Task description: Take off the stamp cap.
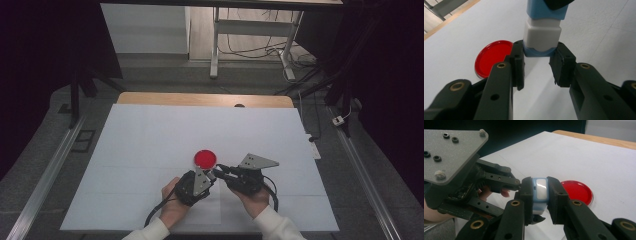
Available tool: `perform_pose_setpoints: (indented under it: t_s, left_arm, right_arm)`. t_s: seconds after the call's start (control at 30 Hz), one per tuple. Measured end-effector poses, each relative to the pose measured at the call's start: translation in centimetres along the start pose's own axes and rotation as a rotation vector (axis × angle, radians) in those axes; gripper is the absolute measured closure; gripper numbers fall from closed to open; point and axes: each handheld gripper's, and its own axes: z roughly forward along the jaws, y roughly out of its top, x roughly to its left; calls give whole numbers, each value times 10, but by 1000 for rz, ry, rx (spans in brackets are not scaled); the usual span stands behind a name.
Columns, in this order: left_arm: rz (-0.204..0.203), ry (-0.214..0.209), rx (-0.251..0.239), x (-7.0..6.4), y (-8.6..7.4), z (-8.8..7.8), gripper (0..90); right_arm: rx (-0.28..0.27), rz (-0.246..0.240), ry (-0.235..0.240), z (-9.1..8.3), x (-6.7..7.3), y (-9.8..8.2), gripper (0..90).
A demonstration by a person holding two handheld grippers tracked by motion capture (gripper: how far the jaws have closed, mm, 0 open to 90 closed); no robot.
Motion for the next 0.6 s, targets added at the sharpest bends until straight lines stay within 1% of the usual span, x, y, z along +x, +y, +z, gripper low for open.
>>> perform_pose_setpoints:
  t_s: [0.07, 0.27, 0.4, 0.47, 0.5, 0.53, 0.57, 0.6]
  left_arm:
    - [2, 0, 1, -1, 0, 0, 649]
    - [27, 9, 1, -2, -1, 1, 651]
    - [16, 4, -2, 0, -2, 1, 650]
    - [-2, 0, -2, 2, -3, 1, 650]
    - [-16, 2, 14, 3, -4, 2, 652]
    - [-22, 13, 26, 6, -7, 3, 652]
    - [-49, 9, 33, 10, -11, 5, 652]
    - [-86, -12, 25, 15, -13, 4, 652]
  right_arm:
    - [5, 3, -2, 0, 0, 0, 749]
    - [21, 8, 5, 0, -1, 1, 748]
    - [16, 8, -1, 1, -1, 1, 749]
    - [15, 8, -5, 1, 0, 0, 749]
    - [-3, 1, -16, -1, 1, 0, 750]
    - [-12, -16, -50, -4, 1, 2, 750]
    - [-19, -23, -60, -7, -1, 4, 750]
    - [-19, -23, -60, -7, -1, 4, 750]
